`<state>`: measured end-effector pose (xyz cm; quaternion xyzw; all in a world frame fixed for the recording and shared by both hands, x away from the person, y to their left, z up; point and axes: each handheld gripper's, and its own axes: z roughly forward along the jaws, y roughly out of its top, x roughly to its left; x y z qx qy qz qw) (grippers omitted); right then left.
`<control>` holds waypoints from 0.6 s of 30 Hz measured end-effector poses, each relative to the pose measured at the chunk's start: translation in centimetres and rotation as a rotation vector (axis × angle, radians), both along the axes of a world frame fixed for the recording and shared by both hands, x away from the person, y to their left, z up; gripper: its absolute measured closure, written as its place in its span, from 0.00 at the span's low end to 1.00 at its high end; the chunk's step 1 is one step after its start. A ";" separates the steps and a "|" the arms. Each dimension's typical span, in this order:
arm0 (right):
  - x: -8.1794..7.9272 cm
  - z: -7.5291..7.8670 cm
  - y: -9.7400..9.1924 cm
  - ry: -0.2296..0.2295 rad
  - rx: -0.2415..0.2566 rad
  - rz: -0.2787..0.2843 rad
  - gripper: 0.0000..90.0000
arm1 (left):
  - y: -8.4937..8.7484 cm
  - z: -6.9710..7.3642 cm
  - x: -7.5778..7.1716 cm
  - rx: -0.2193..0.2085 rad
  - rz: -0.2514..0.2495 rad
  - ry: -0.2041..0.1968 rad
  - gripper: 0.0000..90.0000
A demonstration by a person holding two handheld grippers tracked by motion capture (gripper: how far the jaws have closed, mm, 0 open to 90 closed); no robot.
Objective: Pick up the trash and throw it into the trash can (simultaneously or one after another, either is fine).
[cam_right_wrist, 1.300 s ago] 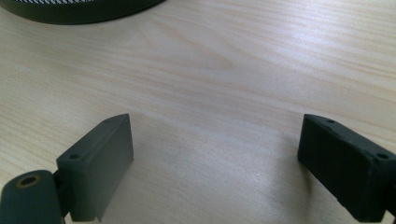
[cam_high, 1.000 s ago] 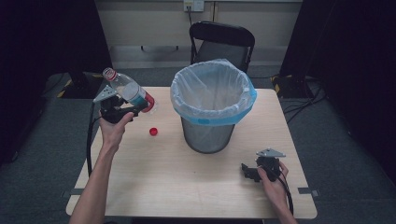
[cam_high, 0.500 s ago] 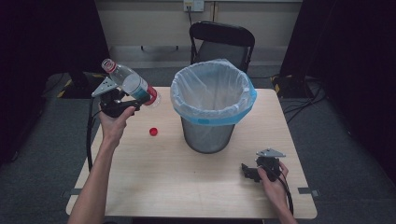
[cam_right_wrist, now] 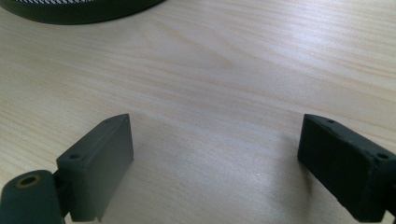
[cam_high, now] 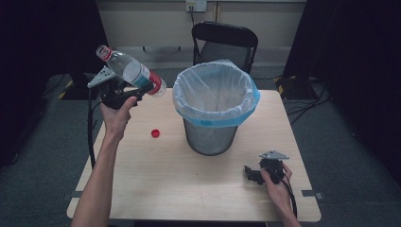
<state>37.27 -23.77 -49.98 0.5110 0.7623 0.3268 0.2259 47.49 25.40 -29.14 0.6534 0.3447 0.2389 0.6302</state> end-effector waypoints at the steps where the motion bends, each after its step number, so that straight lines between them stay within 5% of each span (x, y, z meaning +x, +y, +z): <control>1: 0.0 0.0 0.0 0.000 0.000 0.000 0.11 | -0.1 0.3 -0.1 -0.002 0.000 -0.008 0.32; 18: 0.0 0.0 0.0 0.000 0.000 0.000 0.11 | -2.6 3.9 -0.3 -0.068 -0.053 -0.076 0.32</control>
